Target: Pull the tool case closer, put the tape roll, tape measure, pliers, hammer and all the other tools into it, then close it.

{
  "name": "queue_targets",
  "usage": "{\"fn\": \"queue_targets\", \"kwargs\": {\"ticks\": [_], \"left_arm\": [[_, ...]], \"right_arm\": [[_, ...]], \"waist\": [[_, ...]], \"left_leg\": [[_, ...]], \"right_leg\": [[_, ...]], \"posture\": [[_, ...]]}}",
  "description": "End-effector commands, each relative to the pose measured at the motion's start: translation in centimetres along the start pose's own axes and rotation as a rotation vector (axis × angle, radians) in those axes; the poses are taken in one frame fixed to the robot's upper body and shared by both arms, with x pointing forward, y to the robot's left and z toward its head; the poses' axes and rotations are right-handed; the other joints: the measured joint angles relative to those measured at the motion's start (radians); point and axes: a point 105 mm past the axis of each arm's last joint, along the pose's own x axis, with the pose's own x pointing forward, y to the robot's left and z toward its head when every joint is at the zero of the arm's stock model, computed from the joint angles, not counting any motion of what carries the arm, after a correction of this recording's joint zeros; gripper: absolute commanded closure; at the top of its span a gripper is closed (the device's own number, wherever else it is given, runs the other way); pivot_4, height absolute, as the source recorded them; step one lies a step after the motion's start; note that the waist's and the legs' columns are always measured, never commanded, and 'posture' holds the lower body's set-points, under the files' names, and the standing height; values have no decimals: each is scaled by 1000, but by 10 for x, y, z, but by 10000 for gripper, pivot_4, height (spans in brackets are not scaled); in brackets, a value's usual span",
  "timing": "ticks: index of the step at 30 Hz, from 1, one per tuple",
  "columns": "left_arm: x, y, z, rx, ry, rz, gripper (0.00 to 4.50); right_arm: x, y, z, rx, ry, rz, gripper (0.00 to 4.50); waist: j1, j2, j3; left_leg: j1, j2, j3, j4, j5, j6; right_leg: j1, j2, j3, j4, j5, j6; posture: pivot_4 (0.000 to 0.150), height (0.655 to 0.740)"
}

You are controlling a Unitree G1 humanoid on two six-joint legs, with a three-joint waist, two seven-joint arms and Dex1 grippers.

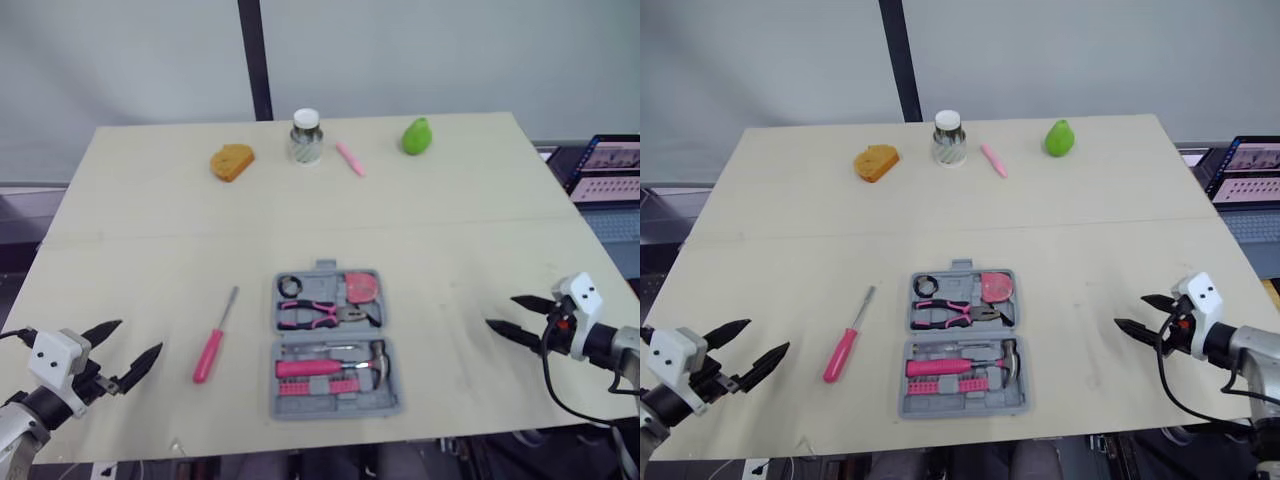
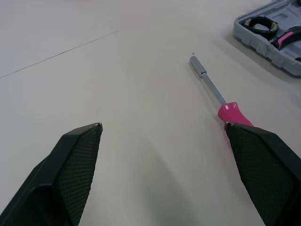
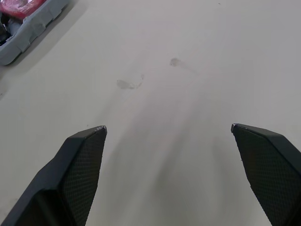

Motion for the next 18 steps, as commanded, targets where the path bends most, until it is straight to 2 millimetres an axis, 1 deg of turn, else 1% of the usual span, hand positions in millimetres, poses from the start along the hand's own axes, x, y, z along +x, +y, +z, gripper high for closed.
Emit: {"fn": "queue_targets", "kwargs": {"ticks": [1, 5, 12, 18], "left_arm": [[-2, -1, 4, 24, -8, 6, 0], [-1, -1, 4, 22, -9, 9, 0], [0, -2, 4, 23, -12, 8, 0], [2, -2, 4, 22, -16, 13, 0]], "right_arm": [[0, 2, 5, -26, -10, 5, 184], [0, 2, 5, -27, -9, 5, 184], [0, 2, 6, -29, -11, 6, 184], [2, 3, 7, -29, -17, 7, 184]], "waist": [[9, 0, 1], [18, -1, 1], [14, 0, 1], [14, 0, 1]], "left_leg": [[-1, 0, 0, 0, 0, 0], [-1, 1, 1, 0, 1, -2], [-1, 2, 3, 0, 1, -3], [-4, 3, 8, 0, 1, -2]], "right_leg": [[-1, 1, 4, 0, 0, 0], [-2, 3, 9, -1, 0, 0], [-4, 3, 11, -1, 0, 0], [-11, 4, 14, 3, 0, 0]], "posture": [[1500, 7400], [1500, 7400], [1500, 7400], [1500, 7400]]}}
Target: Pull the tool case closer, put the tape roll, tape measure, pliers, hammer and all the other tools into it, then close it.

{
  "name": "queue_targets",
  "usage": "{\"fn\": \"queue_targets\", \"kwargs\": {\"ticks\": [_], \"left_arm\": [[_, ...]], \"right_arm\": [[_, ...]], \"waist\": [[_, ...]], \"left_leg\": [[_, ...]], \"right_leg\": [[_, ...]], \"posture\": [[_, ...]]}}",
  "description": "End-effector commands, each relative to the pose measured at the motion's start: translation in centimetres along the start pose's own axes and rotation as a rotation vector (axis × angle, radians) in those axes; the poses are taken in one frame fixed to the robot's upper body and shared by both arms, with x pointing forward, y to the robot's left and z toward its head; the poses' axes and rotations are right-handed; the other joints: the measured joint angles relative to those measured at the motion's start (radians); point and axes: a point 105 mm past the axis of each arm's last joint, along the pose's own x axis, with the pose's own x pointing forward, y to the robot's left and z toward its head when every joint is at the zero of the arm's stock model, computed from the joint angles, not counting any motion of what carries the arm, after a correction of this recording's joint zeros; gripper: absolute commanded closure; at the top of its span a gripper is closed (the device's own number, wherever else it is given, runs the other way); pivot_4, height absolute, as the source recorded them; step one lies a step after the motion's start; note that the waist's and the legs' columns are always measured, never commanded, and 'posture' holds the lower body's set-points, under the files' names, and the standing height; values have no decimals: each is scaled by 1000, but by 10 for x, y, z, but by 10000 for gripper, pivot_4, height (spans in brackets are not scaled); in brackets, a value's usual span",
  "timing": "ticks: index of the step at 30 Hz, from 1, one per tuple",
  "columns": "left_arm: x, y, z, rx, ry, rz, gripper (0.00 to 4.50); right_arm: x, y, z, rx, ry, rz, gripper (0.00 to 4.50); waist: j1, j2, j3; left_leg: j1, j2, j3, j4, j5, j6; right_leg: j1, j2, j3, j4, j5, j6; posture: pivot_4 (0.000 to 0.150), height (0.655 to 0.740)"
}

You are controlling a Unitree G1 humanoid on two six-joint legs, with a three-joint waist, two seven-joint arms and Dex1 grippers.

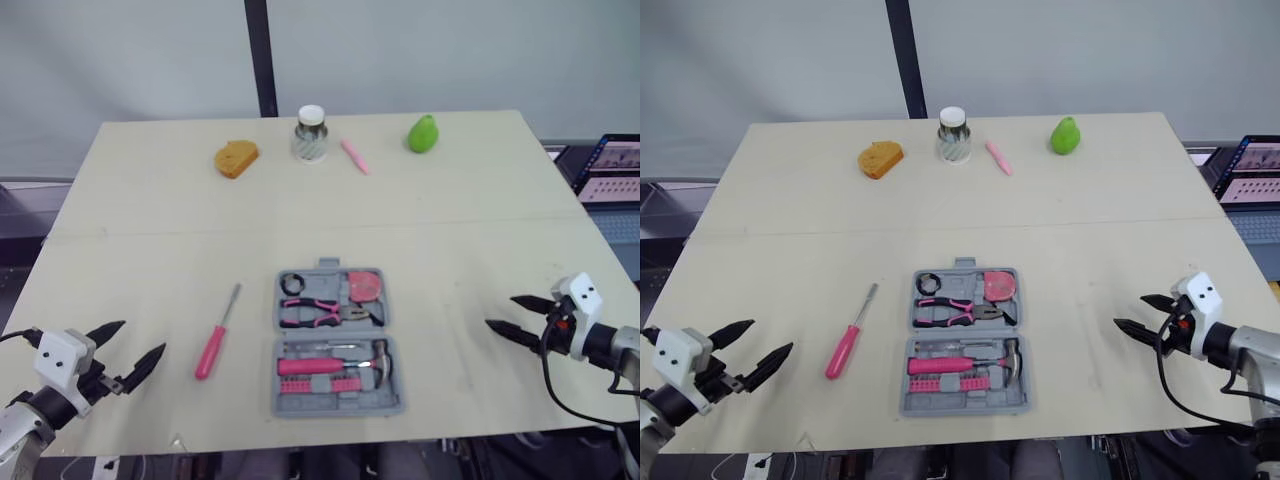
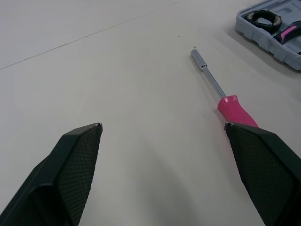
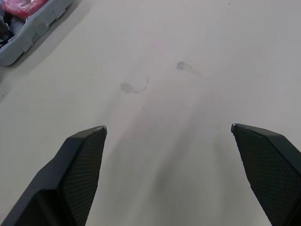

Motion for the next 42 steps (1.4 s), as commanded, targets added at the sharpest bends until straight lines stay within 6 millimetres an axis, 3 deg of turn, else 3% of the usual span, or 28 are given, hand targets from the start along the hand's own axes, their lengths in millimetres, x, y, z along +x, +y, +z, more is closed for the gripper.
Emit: {"fn": "queue_targets", "kwargs": {"ticks": [1, 6, 9, 17, 21, 25, 42], "left_arm": [[-1, 0, 6, 25, -21, 15, 0], [-5, 6, 11, 20, -46, 101, 0], [-11, 6, 16, -12, -87, 176, 0], [-6, -34, 11, -84, -89, 104, 0], [13, -58, 5, -124, -86, 50, 0], [27, -69, 3, -142, -97, 52, 0], [62, -85, -18, -209, -13, 144, 0]], "right_arm": [[4, 3, 9, -28, -26, 7, 184], [11, 12, 34, -8, -154, 30, 184], [18, 32, 53, -31, -200, 105, 184], [27, 76, 92, -73, -244, 337, 184], [37, 112, 119, -185, -252, 507, 184], [39, 133, 138, -240, -276, 586, 184], [35, 161, 168, -367, -286, 705, 184]], "waist": [[0, 0, 0], [-2, 0, 0], [-3, -1, 1], [4, -4, 3], [12, -4, 3], [21, -5, 3], [23, -6, 3]], "left_leg": [[0, 0, 0, 0, 0, 0], [0, 1, 2, 0, 0, 0], [0, 2, 4, 0, 0, 0], [1, 3, 7, 0, -2, 0], [0, 4, 10, 1, -3, -1], [-1, 4, 11, 1, -2, -1], [-2, 4, 15, 2, -3, 1]], "right_leg": [[0, 0, 0, 0, 0, 0], [-1, 0, 2, 0, 0, 0], [-3, 1, 6, 1, 0, 0], [-4, 2, 17, -1, 0, 0], [-7, 1, 20, -3, 0, 0], [-10, 2, 21, -2, 0, 0], [-11, 3, 16, 2, 1, 0]], "posture": [[1500, 7400], [1500, 7400], [1500, 7400], [1500, 7400], [1500, 7400], [1500, 7400], [1500, 7400]]}}
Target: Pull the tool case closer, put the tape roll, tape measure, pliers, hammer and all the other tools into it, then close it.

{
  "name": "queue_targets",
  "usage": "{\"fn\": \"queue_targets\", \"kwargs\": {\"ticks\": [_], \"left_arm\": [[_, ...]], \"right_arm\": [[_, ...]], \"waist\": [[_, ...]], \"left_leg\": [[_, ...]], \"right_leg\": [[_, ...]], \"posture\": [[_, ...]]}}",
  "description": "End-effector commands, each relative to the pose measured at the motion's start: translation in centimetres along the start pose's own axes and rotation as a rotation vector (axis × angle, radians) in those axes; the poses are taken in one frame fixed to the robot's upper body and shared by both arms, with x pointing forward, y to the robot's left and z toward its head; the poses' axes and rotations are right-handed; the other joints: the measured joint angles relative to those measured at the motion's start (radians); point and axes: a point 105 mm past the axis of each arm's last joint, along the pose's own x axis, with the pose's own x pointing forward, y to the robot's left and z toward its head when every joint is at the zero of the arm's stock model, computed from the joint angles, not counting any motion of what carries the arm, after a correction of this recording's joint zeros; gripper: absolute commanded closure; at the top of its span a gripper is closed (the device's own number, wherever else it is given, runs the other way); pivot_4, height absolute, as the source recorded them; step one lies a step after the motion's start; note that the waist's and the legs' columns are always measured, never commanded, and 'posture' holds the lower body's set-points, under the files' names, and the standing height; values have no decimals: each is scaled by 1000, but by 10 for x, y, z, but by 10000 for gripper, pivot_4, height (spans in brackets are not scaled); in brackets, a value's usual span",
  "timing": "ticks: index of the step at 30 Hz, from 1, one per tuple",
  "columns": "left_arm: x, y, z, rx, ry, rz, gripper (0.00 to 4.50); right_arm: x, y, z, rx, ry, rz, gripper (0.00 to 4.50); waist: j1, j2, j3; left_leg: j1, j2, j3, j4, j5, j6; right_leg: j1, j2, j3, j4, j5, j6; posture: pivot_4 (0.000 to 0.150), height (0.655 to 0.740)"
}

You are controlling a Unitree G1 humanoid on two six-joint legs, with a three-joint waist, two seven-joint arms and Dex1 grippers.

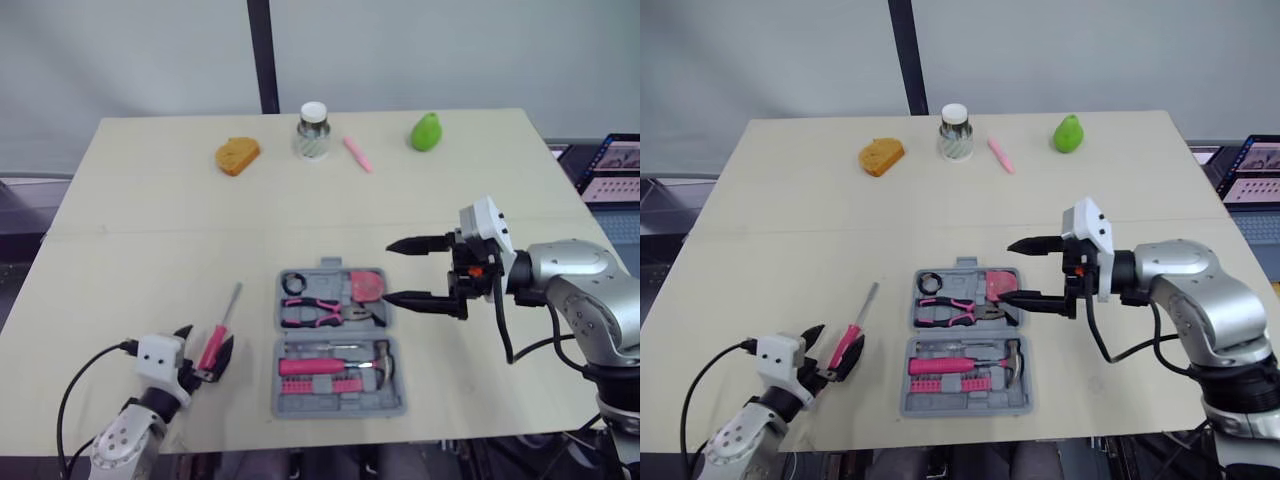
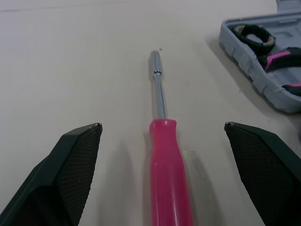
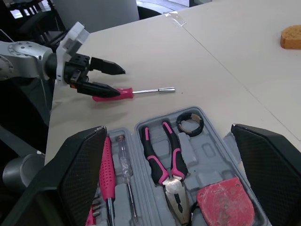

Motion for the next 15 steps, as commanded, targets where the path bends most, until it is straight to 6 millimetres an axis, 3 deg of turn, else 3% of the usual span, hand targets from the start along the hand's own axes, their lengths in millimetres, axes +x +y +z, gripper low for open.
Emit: {"fn": "queue_targets", "kwargs": {"ticks": [1, 15], "left_arm": [[3, -1, -4, 7, 19, 20, 0], [19, -6, -9, -1, 68, 18, 0]], "right_arm": [[1, 5, 11, -44, -14, 37, 184], [3, 6, 12, -42, -11, 46, 184]], "waist": [[0, 0, 0], [0, 0, 0]], "left_leg": [[0, 0, 0, 0, 0, 0], [0, 0, 0, 0, 0, 0]], "right_leg": [[0, 0, 0, 0, 0, 0], [0, 0, 0, 0, 0, 0]], "posture": [[1500, 7400], [1500, 7400]]}}
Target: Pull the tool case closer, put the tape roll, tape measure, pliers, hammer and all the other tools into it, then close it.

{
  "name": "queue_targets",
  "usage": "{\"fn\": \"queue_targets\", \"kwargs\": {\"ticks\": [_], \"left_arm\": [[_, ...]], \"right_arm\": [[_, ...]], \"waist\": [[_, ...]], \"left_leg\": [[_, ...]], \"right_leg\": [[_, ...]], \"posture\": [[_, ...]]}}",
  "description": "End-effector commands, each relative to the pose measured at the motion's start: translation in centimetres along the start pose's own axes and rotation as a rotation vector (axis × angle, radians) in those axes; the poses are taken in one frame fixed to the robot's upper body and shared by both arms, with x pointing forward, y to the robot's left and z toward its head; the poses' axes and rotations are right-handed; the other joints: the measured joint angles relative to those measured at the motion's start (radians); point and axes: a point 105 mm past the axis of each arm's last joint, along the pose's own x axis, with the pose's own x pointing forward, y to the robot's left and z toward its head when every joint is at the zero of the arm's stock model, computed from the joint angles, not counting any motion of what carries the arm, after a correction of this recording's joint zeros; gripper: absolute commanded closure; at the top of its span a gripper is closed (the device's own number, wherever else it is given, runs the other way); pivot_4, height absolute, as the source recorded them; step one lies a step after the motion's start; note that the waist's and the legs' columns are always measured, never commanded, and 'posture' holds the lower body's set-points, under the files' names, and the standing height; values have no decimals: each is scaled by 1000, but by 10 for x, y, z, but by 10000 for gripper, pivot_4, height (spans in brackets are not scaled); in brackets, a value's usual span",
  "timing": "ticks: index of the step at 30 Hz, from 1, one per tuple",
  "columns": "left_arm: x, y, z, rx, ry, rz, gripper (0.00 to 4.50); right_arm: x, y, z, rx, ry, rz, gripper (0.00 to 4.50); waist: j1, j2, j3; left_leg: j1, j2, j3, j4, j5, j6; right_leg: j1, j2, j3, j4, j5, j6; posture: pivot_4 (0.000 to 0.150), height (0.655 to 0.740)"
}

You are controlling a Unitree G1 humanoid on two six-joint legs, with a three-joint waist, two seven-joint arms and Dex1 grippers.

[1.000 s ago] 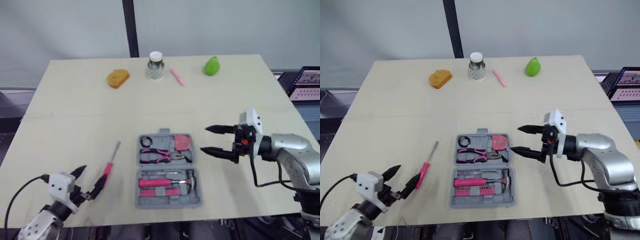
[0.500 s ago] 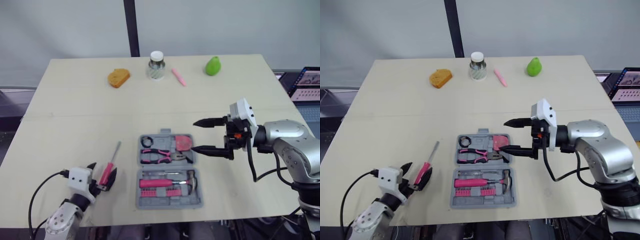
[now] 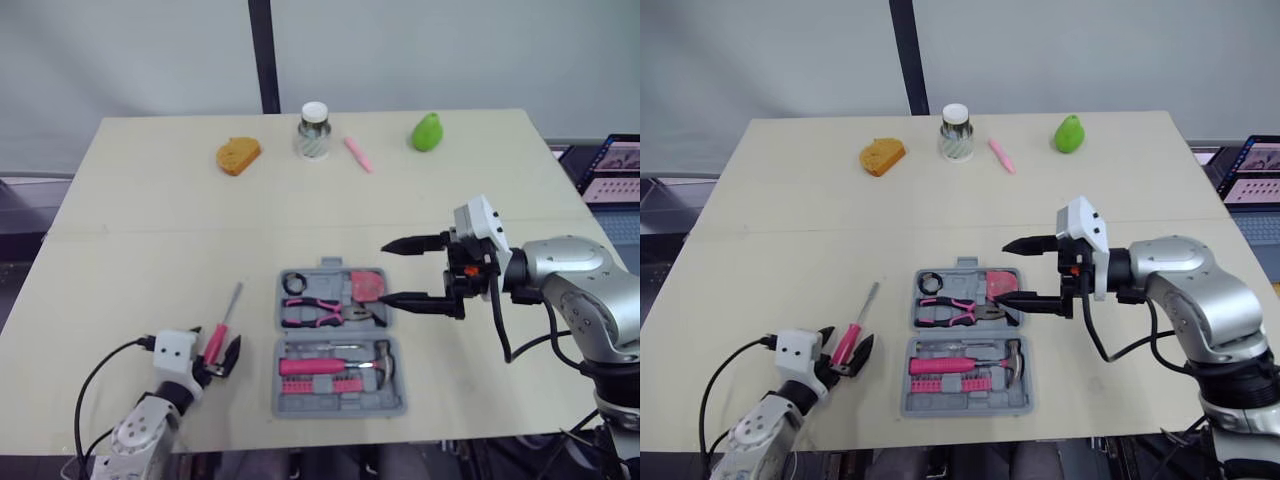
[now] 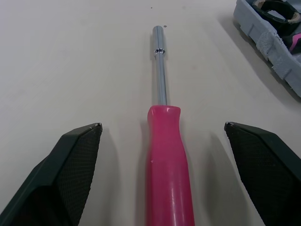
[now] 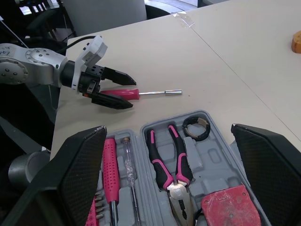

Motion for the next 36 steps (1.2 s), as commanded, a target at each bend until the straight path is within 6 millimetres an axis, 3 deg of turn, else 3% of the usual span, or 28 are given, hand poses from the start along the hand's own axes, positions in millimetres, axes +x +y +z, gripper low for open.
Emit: {"fn": "queue_targets", "kwargs": {"ticks": [1, 11, 22, 36], "left_arm": [[4, -4, -3, 7, 23, -4, 0], [10, -4, -1, 20, 48, -10, 0], [-6, -3, 19, 6, 38, 12, 0], [8, -2, 15, -44, 130, 38, 0]], "right_arm": [[1, 6, 9, -31, -13, 29, 184], [1, 7, 9, -23, -13, 24, 184], [1, 11, 5, -11, -18, 29, 184], [3, 11, 1, -9, -27, 38, 184]], "waist": [[0, 0, 0], [1, 0, 0], [0, 0, 0], [1, 0, 0]], "left_leg": [[0, 0, 0, 0, 0, 0], [0, 0, 0, 1, 0, 0], [0, 0, 0, 0, 1, 0], [0, 0, 0, 1, 1, 0]], "right_leg": [[0, 0, 0, 0, 0, 0], [0, 0, 0, 1, 0, 0], [0, 0, 0, 1, 0, 0], [0, 1, 0, 1, 0, 0]], "posture": [[1500, 7400], [1500, 7400], [1500, 7400], [1500, 7400]]}}
